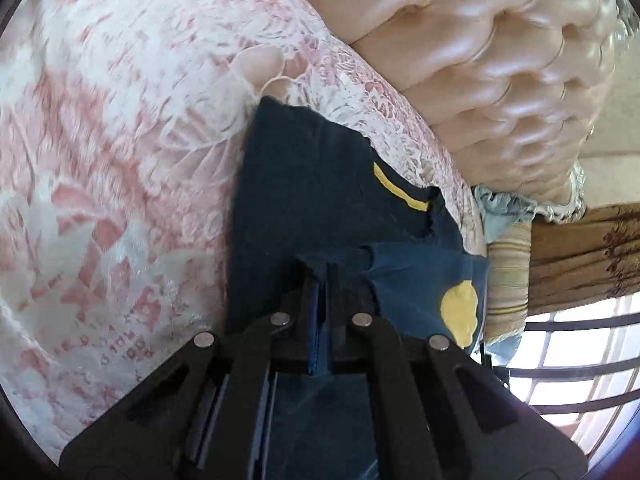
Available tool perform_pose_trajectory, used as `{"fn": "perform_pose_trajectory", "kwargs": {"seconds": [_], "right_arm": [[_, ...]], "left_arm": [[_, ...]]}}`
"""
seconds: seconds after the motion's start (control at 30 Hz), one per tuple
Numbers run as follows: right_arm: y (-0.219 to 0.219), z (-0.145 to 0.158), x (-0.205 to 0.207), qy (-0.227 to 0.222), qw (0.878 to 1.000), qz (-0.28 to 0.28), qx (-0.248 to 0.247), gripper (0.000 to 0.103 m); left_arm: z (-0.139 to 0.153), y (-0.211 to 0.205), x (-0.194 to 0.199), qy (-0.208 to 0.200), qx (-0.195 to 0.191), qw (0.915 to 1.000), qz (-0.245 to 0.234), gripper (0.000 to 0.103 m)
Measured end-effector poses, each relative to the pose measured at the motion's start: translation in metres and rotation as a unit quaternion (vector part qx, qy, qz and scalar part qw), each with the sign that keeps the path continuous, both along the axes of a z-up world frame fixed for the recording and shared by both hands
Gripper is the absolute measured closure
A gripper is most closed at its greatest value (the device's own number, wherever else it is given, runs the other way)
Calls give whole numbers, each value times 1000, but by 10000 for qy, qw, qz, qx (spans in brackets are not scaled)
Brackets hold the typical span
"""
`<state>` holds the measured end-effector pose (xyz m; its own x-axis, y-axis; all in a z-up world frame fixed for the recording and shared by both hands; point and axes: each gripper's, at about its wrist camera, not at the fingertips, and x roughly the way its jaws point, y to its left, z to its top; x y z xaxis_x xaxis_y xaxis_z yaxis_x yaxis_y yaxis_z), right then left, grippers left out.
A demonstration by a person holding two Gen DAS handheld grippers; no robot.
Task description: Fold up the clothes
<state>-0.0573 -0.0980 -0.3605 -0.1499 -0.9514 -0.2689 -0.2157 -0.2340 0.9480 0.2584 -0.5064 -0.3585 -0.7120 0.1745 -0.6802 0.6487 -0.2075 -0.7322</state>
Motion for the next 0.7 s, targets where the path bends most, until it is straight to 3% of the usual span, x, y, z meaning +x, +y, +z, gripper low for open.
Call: {"fn": "perform_pose_trajectory", "kwargs": {"seconds": [0.2, 0.53, 0.7], "right_arm": [[-2, 1, 2, -205, 9994, -135, -228, 62], [-15, 13, 8, -538, 9964, -615, -225, 42], [-24, 31, 13, -436, 9971, -568, -275, 42]], "left_arm": [[38, -4, 0, 375, -256, 9990, -9, 100], [93, -6, -10, 754, -523, 9957, -89, 100], [111, -6, -9, 819, -678, 9942, -155, 100]]}}
